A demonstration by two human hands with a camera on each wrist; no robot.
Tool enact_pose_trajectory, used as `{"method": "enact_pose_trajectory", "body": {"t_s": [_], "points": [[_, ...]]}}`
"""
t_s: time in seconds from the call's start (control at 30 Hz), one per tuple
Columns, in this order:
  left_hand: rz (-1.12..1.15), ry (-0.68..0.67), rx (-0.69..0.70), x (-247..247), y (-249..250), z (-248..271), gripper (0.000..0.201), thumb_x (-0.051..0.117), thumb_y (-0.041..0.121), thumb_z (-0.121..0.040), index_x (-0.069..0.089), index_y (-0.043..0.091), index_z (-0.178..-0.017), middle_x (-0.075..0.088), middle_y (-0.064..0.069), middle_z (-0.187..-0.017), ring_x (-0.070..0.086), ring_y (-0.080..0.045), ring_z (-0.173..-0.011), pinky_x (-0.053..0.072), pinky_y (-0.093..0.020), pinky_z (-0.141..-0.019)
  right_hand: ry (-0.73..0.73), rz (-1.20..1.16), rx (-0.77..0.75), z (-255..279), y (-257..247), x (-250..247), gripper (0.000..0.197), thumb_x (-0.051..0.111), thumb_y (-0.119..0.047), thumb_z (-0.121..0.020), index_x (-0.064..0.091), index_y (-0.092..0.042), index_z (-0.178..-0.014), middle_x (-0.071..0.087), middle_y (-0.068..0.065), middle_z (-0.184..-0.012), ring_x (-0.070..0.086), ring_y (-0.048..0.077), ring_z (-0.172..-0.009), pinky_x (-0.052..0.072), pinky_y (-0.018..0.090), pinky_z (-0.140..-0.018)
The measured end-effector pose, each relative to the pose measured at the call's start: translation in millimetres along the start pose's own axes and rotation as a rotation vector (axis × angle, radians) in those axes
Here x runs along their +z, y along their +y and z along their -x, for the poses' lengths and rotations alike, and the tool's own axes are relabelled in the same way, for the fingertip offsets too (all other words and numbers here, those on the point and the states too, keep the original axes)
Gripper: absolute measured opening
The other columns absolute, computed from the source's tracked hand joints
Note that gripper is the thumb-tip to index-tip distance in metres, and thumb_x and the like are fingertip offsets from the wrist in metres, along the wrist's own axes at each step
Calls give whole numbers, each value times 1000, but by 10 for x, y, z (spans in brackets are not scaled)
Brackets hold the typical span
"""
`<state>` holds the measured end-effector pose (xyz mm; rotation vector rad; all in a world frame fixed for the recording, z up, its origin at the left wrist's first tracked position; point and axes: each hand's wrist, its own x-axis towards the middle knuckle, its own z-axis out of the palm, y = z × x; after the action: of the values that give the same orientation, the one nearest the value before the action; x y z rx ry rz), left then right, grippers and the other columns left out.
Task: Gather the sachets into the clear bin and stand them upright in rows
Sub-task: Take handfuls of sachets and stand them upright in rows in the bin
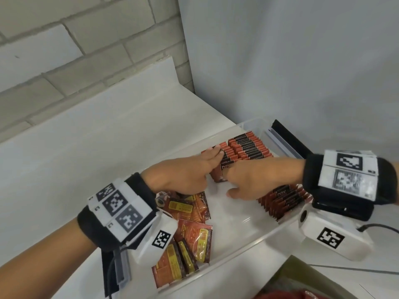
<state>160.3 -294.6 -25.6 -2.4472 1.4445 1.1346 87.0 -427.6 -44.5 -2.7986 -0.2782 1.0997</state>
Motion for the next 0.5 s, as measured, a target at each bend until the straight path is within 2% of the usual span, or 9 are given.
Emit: {"method": "enact_pose_trajectory", "body": {"t_s": [0.1, 0.17, 0.2, 0.23, 0.27, 0.33, 0.37, 0.43, 0.5], "points": [[178, 129, 13, -42, -19, 116, 66, 32, -6, -94, 17, 19, -153, 15, 5, -160, 13, -8, -146, 13, -15, -111, 3, 5, 2, 1, 4, -3, 39, 39, -33, -102, 55, -4, -123, 63, 11, -113, 62, 25, -100, 49, 29, -83], [408, 278, -85, -24, -58, 154, 50, 36, -6, -91, 53, 23, -128, 54, 6, -133, 47, -11, -127, 35, -22, -106, 9, -1, -3, -5, 21, 2, 40, 39, -33, -102, 54, -4, -124, 63, 11, -113, 63, 25, -100, 50, 30, -83], [545, 315, -144, -2, -79, 160, 42, 38, -6, -90, 60, 22, -112, 61, 6, -116, 56, -11, -112, 43, -26, -101, 10, -2, -3, -7, 27, 4, 40, 39, -33, -102, 54, -4, -125, 63, 10, -113, 62, 25, -100, 50, 30, -82], [663, 304, -200, 39, -102, 149, 36, 40, -5, -91, 62, 19, -106, 63, 4, -108, 59, -10, -103, 47, -29, -98, 11, -1, -1, -11, 27, 6, 39, 40, -33, -102, 53, -5, -125, 62, 10, -114, 62, 25, -100, 49, 29, -81], [757, 256, -242, 96, -108, 128, 35, 41, -5, -92, 60, 16, -112, 63, 0, -113, 59, -12, -104, 48, -32, -99, 14, 1, -3, -12, 21, 3, 39, 40, -33, -102, 53, -5, -126, 62, 10, -114, 62, 25, -101, 49, 29, -81], [925, 163, -267, 229, -95, 57, 52, 41, -6, -92, 41, 13, -140, 48, -5, -141, 48, -19, -126, 40, -36, -108, 19, 3, -12, -13, 11, 4, 39, 40, -33, -102, 53, -6, -127, 63, 10, -116, 62, 25, -102, 51, 31, -87], [1028, 159, -238, 284, -54, 23, 59, 41, -9, -90, 35, 14, -144, 41, -4, -147, 40, -21, -134, 36, -36, -111, 19, 6, -14, -13, 11, 7, 38, 40, -32, -102, 53, -7, -127, 63, 10, -116, 62, 25, -102, 52, 31, -87], [1240, 181, -140, 349, 47, -51, 65, 46, -15, -73, 50, 22, -126, 47, -6, -142, 41, -24, -133, 36, -32, -108, 19, 18, -11, -14, 8, 8, 36, 41, -31, -101, 55, -7, -124, 64, 10, -114, 63, 24, -100, 49, 28, -80], [1353, 203, -126, 366, 112, -124, 63, 43, -11, -53, 55, 22, -106, 52, -16, -132, 48, -27, -123, 38, -30, -96, 25, 22, -17, -17, 13, 3, 35, 41, -31, -101, 56, -7, -122, 65, 9, -112, 63, 24, -97, 49, 28, -79]]}}
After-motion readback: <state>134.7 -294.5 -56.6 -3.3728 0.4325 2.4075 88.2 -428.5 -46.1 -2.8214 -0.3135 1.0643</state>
